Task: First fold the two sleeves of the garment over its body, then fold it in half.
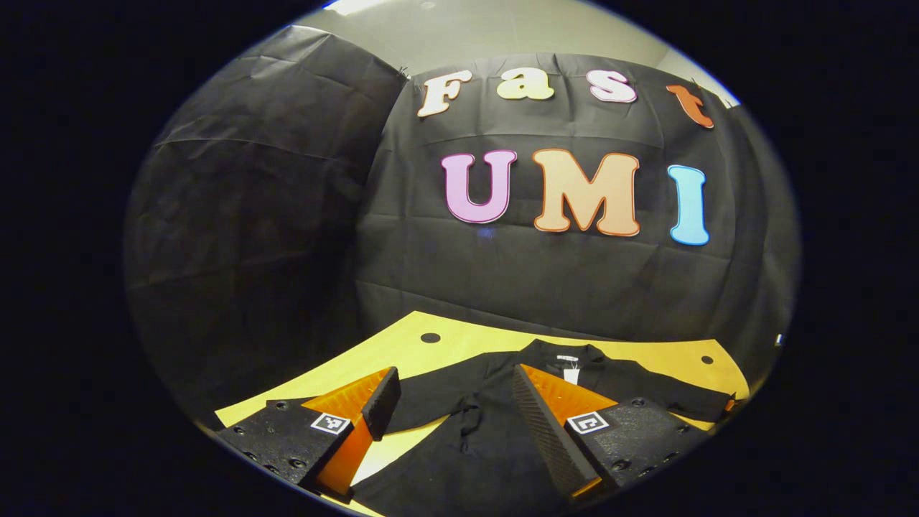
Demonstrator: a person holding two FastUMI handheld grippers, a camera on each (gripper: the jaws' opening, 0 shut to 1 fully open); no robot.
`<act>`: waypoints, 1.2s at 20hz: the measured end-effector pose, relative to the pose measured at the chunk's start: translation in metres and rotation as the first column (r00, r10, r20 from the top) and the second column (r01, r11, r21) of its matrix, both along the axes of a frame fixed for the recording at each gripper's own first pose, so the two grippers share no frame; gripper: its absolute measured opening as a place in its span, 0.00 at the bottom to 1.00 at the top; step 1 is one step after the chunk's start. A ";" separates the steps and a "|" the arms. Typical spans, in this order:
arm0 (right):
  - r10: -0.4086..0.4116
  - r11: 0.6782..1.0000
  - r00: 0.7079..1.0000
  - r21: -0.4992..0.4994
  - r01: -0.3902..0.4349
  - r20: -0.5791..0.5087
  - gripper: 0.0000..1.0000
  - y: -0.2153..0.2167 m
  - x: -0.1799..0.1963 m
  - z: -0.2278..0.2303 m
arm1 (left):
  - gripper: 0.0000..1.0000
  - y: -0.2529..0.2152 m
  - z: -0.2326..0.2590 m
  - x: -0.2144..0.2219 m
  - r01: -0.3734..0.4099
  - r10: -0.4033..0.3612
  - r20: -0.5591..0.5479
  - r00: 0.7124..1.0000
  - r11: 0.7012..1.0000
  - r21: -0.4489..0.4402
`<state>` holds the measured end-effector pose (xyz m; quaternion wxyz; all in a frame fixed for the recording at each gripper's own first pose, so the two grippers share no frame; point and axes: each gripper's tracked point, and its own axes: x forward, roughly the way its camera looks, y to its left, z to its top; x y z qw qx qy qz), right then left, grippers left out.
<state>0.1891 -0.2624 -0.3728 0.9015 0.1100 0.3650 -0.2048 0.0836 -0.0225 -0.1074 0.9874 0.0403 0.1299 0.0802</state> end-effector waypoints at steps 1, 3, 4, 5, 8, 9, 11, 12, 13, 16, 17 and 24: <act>0.005 1.000 1.000 0.010 -0.005 -0.009 0.10 0.001 -0.001 -0.001 | 0.93 -0.001 -0.002 0.001 -0.004 0.004 0.001 1.000 1.000 -0.003; 0.025 0.999 1.000 0.028 -0.025 -0.016 0.05 0.001 -0.001 0.001 | 0.92 0.004 -0.003 -0.003 -0.019 0.019 0.000 1.000 1.000 -0.010; 0.031 0.999 0.999 0.030 -0.031 -0.011 0.05 0.002 0.000 0.003 | 0.92 0.006 -0.003 -0.004 -0.026 0.026 0.000 1.000 1.000 -0.013; 0.036 0.999 0.999 0.033 -0.036 -0.012 0.02 0.002 0.000 0.003 | 0.93 0.009 -0.003 -0.006 -0.034 0.034 -0.003 0.999 0.999 -0.019; 0.062 0.998 0.998 0.007 -0.061 -0.012 0.03 0.002 0.000 0.005 | 0.93 0.016 0.001 -0.014 -0.048 0.048 0.005 0.999 0.999 -0.011; 0.077 0.997 0.997 -0.013 -0.077 -0.007 0.01 0.001 0.000 0.006 | 0.93 0.018 0.004 -0.015 -0.050 0.050 0.011 0.999 0.999 -0.003; 0.106 0.994 0.994 -0.024 -0.105 0.008 0.02 0.007 0.001 0.017 | 0.92 0.020 0.008 -0.016 -0.054 0.054 0.020 0.998 0.999 0.003; 0.112 0.994 0.994 -0.016 -0.111 0.021 0.02 0.012 0.003 0.024 | 0.92 0.021 0.009 -0.017 -0.056 0.056 0.023 0.998 0.998 0.002; 0.111 0.994 0.993 -0.009 -0.111 0.034 0.02 0.014 0.005 0.029 | 0.92 0.022 0.009 -0.018 -0.058 0.058 0.023 0.998 0.998 0.003; 0.110 0.994 0.991 0.000 -0.110 0.078 0.02 0.024 0.013 0.050 | 0.92 0.026 0.009 -0.021 -0.064 0.064 0.026 0.998 0.998 -0.002; 0.115 0.993 0.989 -0.005 -0.115 0.093 0.02 0.026 0.014 0.058 | 0.92 0.028 0.008 -0.021 -0.065 0.066 0.022 0.998 0.998 -0.005; 0.206 0.978 0.952 -0.021 -0.207 0.226 0.02 0.104 0.040 0.128 | 0.93 0.051 0.010 -0.030 -0.038 0.038 0.023 0.999 0.999 -0.025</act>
